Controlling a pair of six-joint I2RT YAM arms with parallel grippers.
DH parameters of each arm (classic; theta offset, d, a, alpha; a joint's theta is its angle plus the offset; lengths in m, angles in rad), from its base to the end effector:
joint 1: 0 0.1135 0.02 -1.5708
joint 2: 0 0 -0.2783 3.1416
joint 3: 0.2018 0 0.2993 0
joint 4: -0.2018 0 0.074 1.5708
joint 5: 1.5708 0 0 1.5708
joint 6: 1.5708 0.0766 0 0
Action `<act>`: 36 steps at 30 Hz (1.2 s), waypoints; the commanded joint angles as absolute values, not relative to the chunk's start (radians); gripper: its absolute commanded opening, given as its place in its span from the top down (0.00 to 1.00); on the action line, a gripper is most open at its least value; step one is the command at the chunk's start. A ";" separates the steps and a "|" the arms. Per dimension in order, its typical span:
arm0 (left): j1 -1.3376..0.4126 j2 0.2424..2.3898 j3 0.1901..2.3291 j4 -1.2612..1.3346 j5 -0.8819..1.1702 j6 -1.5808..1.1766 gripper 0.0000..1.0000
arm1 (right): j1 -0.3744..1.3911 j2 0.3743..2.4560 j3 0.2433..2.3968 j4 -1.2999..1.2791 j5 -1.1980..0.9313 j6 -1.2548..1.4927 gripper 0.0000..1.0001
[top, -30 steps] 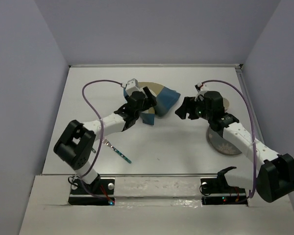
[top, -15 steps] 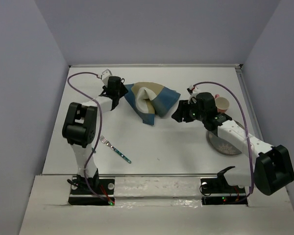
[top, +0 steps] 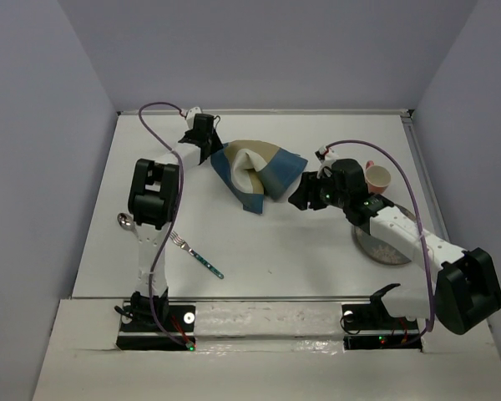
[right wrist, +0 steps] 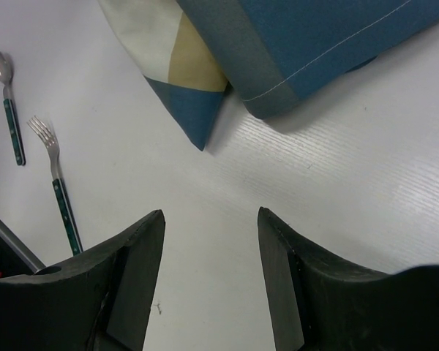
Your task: Set the dinner table for one person
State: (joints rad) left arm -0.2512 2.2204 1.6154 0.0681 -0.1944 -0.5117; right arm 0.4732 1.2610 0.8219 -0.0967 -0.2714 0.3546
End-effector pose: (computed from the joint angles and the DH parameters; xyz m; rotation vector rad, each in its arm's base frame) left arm 0.5769 -0.1328 0.1414 -0.3888 2.0706 -0.2548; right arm 0.3050 0.1792 0.2327 -0.2979 2.1629 0.7705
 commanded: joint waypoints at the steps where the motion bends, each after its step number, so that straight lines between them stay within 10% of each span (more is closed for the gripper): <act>1: -0.248 2.278 1.703 -0.063 -0.213 -0.460 0.46 | 0.491 1.233 0.839 -0.043 -0.278 0.351 0.40; 10: -0.255 2.313 1.729 -0.072 -0.210 -0.445 0.57 | 0.491 1.189 0.812 -0.044 -0.256 0.360 0.39; 20: -0.256 2.335 1.763 -0.091 -0.201 -0.457 0.99 | 0.491 1.180 0.795 -0.043 -0.261 0.370 0.39; 36: -0.230 1.803 1.132 0.347 -0.146 -0.626 1.00 | 0.545 1.497 0.805 0.187 -0.348 0.475 0.27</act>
